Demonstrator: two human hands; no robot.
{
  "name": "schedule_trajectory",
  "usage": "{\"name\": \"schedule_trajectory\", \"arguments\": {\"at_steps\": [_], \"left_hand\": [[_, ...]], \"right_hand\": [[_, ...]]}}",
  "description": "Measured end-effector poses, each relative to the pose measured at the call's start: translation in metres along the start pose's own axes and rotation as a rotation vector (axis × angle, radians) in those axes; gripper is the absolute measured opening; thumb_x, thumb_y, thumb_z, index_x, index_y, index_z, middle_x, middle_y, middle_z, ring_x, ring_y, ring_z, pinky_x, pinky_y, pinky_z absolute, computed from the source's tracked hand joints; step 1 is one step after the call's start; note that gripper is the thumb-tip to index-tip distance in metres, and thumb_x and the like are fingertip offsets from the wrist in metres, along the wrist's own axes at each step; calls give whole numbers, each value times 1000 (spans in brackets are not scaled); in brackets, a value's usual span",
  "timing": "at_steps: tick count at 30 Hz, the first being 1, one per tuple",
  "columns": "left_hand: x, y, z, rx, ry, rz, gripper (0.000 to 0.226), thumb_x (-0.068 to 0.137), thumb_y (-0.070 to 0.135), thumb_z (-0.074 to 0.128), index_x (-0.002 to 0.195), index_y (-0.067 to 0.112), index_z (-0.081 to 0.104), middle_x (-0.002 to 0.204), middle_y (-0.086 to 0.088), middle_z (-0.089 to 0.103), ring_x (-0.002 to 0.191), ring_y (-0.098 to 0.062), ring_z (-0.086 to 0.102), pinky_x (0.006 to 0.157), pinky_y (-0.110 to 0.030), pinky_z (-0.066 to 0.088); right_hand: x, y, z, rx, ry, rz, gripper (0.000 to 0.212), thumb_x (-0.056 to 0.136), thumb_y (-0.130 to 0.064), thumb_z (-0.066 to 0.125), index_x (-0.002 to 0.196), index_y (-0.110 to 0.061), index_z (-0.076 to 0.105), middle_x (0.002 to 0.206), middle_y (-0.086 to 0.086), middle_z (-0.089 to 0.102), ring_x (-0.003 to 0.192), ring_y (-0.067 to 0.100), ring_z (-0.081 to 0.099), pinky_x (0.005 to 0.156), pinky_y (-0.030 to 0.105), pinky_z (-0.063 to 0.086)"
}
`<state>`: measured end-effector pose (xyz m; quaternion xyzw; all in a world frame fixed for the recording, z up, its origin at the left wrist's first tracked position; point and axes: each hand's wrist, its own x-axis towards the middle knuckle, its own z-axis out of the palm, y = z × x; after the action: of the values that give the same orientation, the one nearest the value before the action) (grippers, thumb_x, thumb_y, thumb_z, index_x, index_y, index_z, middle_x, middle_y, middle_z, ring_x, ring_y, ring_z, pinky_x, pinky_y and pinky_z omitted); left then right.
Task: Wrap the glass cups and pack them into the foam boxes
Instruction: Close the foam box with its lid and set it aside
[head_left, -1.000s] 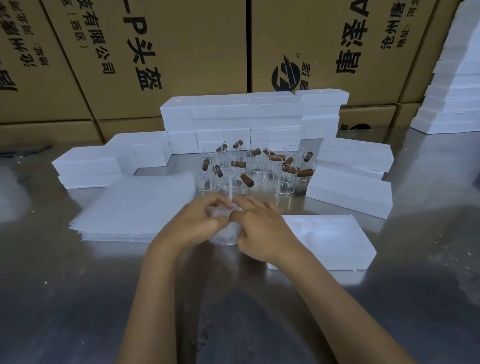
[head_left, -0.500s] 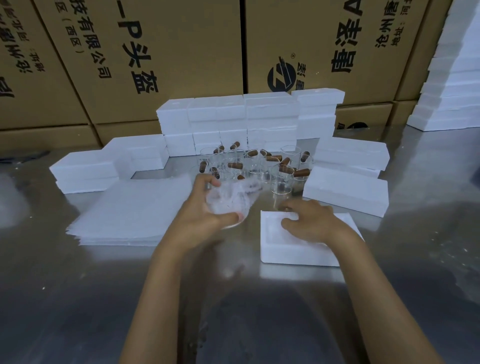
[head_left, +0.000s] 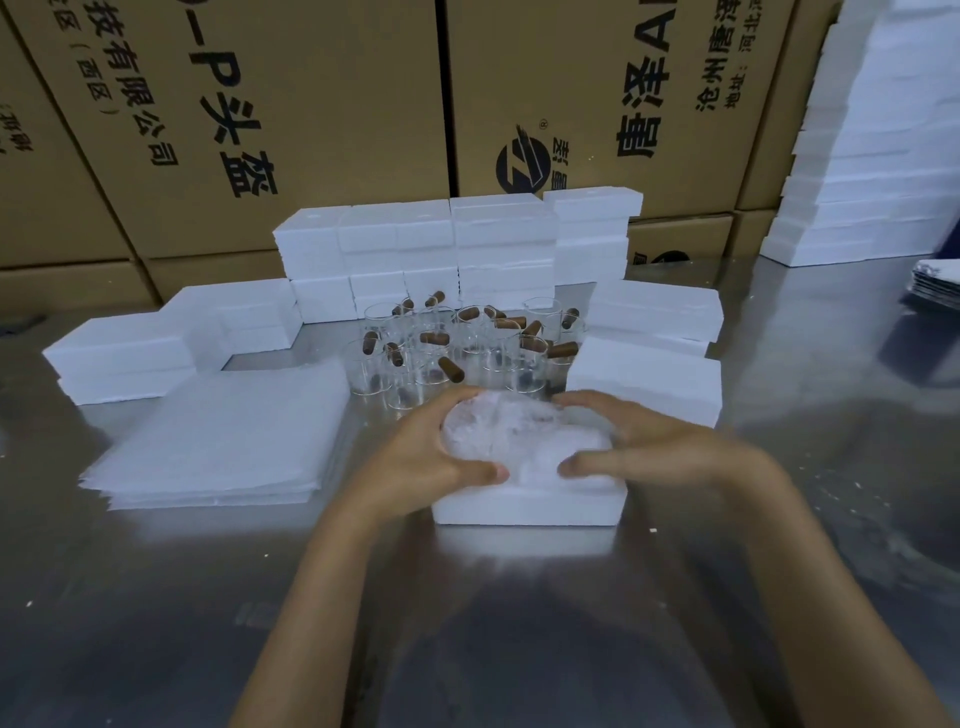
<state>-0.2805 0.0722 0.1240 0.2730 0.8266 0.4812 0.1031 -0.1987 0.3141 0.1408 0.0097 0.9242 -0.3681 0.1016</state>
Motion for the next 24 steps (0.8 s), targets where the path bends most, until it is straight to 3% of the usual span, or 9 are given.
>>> {"name": "schedule_trajectory", "arguments": {"at_steps": [2, 5, 9, 12, 14, 17, 20, 22, 24], "left_hand": [[0, -3, 0, -9, -37, -23, 74, 71, 20, 91, 133, 35, 56, 135, 11, 58, 124, -12, 56, 106, -35, 48], [-1, -7, -1, 64, -28, -38, 69, 77, 28, 87, 133, 44, 49, 148, 8, 45, 135, -14, 44, 115, -40, 38], [2, -11, -2, 163, -88, -41, 70, 81, 40, 82, 135, 48, 39, 154, 13, 33, 143, -11, 30, 119, -38, 30], [3, -9, 8, 87, -85, -45, 66, 80, 60, 74, 137, 45, 46, 144, 22, 40, 135, -2, 37, 103, -21, 34], [5, -10, 11, 52, -32, -44, 53, 86, 59, 67, 133, 41, 52, 140, 23, 44, 134, 1, 39, 99, -17, 31], [6, -13, 10, 99, -20, -62, 60, 88, 58, 64, 141, 34, 48, 142, 26, 37, 135, 4, 31, 106, -19, 22], [6, -14, 8, 109, -12, -61, 64, 87, 59, 64, 141, 31, 49, 141, 23, 38, 132, 4, 33, 106, -19, 23], [6, -13, 9, 76, -16, -69, 55, 81, 63, 65, 129, 39, 54, 134, 23, 48, 126, 2, 43, 101, -18, 31], [5, -12, 10, 60, -22, -90, 43, 76, 69, 64, 113, 48, 53, 121, 29, 50, 114, 7, 47, 89, -13, 35]], "right_hand": [[-1, 8, 10, -73, -73, -38, 88, 52, -79, 76, 118, -84, 18, 122, -64, 19, 122, -13, 28, 104, 16, 26], [5, 21, 25, -146, 27, -41, 110, 55, -74, 79, 142, -61, 13, 150, -37, 16, 139, 1, 16, 116, 34, 24], [9, 25, 26, -78, 55, -76, 104, 60, -61, 83, 143, -55, 22, 145, -32, 23, 138, 1, 21, 113, 34, 28], [13, 27, 27, -50, 46, -102, 101, 62, -56, 84, 143, -55, 24, 141, -34, 25, 135, 0, 25, 113, 35, 31], [15, 30, 27, -35, 39, -114, 99, 65, -53, 85, 143, -54, 24, 141, -33, 25, 133, 0, 25, 112, 33, 31], [18, 34, 28, -22, 41, -128, 98, 68, -51, 85, 144, -53, 23, 142, -32, 24, 132, -1, 25, 109, 29, 31], [18, 32, 25, -39, 14, -128, 98, 63, -63, 81, 143, -52, 26, 142, -34, 26, 132, -3, 25, 107, 23, 29], [19, 28, 20, 14, 51, -104, 92, 56, -80, 72, 136, -53, 39, 141, -37, 30, 132, -6, 29, 105, 15, 27], [30, 30, 10, 103, 323, -45, 80, 54, -87, 66, 124, -49, 53, 143, -28, 39, 134, 1, 34, 111, 26, 29]]}}
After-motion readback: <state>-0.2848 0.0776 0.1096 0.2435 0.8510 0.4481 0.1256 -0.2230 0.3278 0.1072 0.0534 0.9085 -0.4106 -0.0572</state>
